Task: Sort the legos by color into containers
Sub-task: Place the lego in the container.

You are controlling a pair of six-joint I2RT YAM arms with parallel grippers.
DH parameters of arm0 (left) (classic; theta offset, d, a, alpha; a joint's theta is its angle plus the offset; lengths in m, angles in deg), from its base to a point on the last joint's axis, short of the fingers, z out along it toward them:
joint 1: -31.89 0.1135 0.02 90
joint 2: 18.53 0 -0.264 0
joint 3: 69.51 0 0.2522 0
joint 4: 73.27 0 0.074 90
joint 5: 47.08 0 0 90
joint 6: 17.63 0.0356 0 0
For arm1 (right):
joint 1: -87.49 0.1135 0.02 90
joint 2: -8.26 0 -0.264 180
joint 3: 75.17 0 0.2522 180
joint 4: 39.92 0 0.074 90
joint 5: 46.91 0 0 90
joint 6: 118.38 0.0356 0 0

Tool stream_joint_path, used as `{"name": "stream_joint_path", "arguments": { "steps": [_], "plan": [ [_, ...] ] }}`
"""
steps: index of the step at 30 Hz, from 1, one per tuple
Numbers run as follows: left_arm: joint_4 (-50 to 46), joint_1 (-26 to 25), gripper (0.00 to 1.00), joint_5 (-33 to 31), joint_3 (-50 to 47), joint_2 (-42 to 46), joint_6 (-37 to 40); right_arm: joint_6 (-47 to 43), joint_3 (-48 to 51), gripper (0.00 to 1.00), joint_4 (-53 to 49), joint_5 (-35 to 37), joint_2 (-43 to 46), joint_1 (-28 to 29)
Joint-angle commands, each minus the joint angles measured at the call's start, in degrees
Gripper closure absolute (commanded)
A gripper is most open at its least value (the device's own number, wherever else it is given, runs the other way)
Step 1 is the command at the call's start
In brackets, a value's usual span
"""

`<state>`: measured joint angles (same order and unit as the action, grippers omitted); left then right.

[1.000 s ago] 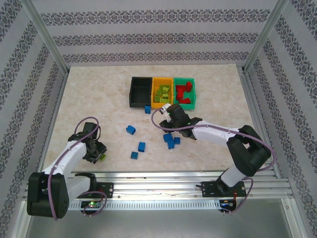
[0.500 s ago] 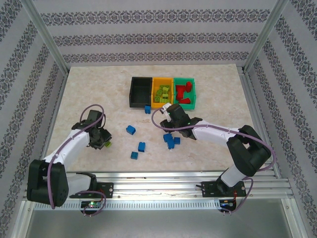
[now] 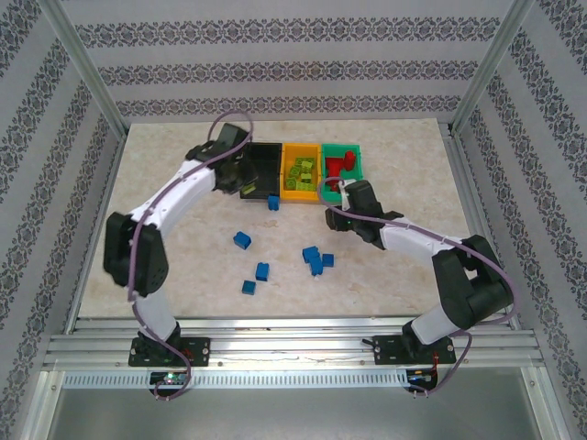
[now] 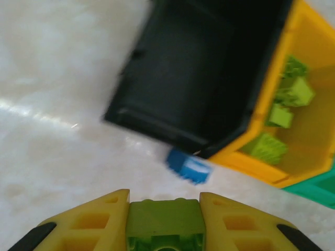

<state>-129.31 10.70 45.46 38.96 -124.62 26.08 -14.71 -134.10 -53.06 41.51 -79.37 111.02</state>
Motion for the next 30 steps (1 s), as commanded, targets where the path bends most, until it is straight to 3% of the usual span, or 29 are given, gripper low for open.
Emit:
{"name": "stream_joint_path", "arguments": {
  "steps": [1, 9, 11, 13, 15, 17, 25, 30],
  "plan": [
    [-7.79, -2.92, 0.68, -2.56, 12.68, -8.03, 5.17, 4.23, 1.89, 0.52, 2.81, -6.26, 1.76, -2.3],
    [-25.56, -5.48, 0.67, -3.66, 61.44, -36.28, 10.93, 6.89, 3.33, 0.51, 5.97, -11.03, 1.41, -5.22],
    [-26.5, -5.48, 0.67, -4.56, 67.29, -39.96, 11.24, 6.88, 3.42, 0.51, 6.2, -11.11, 1.32, -5.25],
    [-24.0, -5.46, 0.61, -4.92, 65.4, -39.79, 11.31, 6.91, 3.51, 0.51, 6.4, -11.22, 1.25, -5.25],
    [-22.16, -5.47, 0.43, -4.67, 62.79, -39.08, 11.52, 6.88, 3.53, 0.51, 6.45, -11.16, 1.36, -5.25],
    [-22.07, -5.52, 0.35, -3.82, 62.22, -38.85, 12.0, 6.97, 3.6, 0.52, 6.58, -11.08, 1.29, -5.25],
    [-22.72, -5.45, 0.29, -1.29, 58.72, -33.69, 15.66, 7.07, 3.42, 0.51, 7.23, -12.17, 0.78, -5.25],
    [-17.11, -5.46, 0.2, 3.46, 44.68, -24.54, 18.99, 6.41, 3.85, 0.51, 8.13, -12.38, 0.94, -5.18]
  ]
}}
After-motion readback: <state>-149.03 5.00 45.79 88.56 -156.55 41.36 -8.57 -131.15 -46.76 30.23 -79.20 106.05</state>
